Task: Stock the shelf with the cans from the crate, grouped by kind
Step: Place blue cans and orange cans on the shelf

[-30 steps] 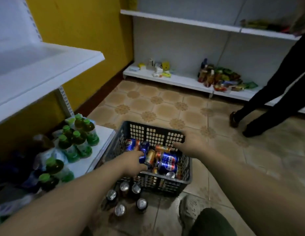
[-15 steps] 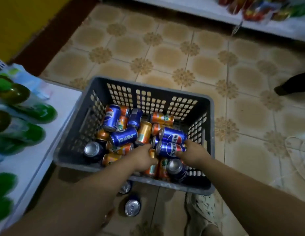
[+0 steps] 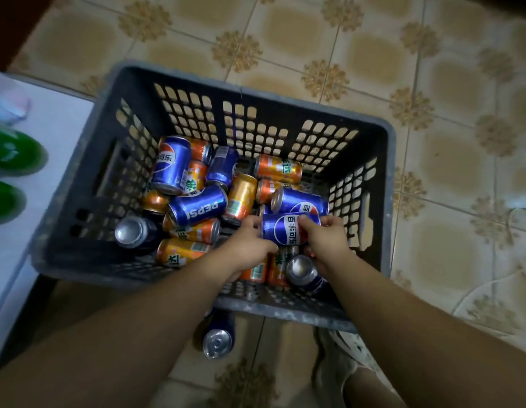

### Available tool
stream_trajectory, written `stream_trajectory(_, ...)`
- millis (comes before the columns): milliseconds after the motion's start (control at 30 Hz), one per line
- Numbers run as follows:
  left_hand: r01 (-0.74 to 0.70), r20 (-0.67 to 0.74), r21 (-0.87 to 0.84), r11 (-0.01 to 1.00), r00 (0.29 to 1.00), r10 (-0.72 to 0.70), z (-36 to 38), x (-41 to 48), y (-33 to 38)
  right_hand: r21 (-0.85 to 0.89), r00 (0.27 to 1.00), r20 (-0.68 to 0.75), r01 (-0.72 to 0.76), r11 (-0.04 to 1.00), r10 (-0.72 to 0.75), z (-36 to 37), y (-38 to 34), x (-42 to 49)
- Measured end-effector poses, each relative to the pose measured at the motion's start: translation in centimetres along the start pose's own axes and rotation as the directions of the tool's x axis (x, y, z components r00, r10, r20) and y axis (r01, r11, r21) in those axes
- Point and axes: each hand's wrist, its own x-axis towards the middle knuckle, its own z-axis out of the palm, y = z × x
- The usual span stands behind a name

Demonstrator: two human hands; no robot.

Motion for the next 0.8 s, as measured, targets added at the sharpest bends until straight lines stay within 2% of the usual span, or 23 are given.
stream_trajectory(67,-0.015,-0.049,-0.082,0.997,0.999,0.011,0.1,-1.5,0.1,0.050,0.998,-0.014,0.057,0.997,-0.056,0.2,-0.9,-1.8)
stream_trajectory(167,-0.071,-0.079,-0.164,0.984,0.995,0.059,0.9,-4.8,0.8,0.022,0.979,-0.059,0.199,0.980,-0.197,0.4,-3.2,-5.7)
stream_trajectory(300,-0.195,-0.164,-0.087,0.977,0.970,0.179,0.7,-10.0,2.5,0.010,0.919,-0.042,0.392,0.920,-0.391,0.3,-7.3,-12.0)
stream_trajectory(367,-0.279,-0.254,0.021,0.960,0.927,0.276,-0.4,-13.2,3.8,0.044,0.886,-0.026,0.464,0.885,-0.463,0.4,-9.2,-15.9)
stream_trajectory(467,-0.419,-0.343,0.044,0.907,0.846,0.408,-2.5,-18.4,5.7,0.100,0.841,0.016,0.537,0.838,-0.541,0.7,-11.4,-22.2)
stream_trajectory(600,-0.537,-0.429,0.028,0.843,0.755,0.495,-5.3,-27.0,7.7,0.306,0.797,0.191,0.506,0.807,-0.572,1.6,-14.0,-30.6)
stream_trajectory(700,-0.580,-0.441,0.053,0.813,0.717,0.540,-7.6,-34.0,7.6,0.318,0.706,0.281,0.571,0.757,-0.650,2.6,-15.5,-37.3)
stream_trajectory(800,-0.585,-0.436,0.119,0.802,0.695,0.571,-10.2,-40.6,6.2,0.339,0.567,0.366,0.657,0.673,-0.738,3.8,-16.0,-44.3)
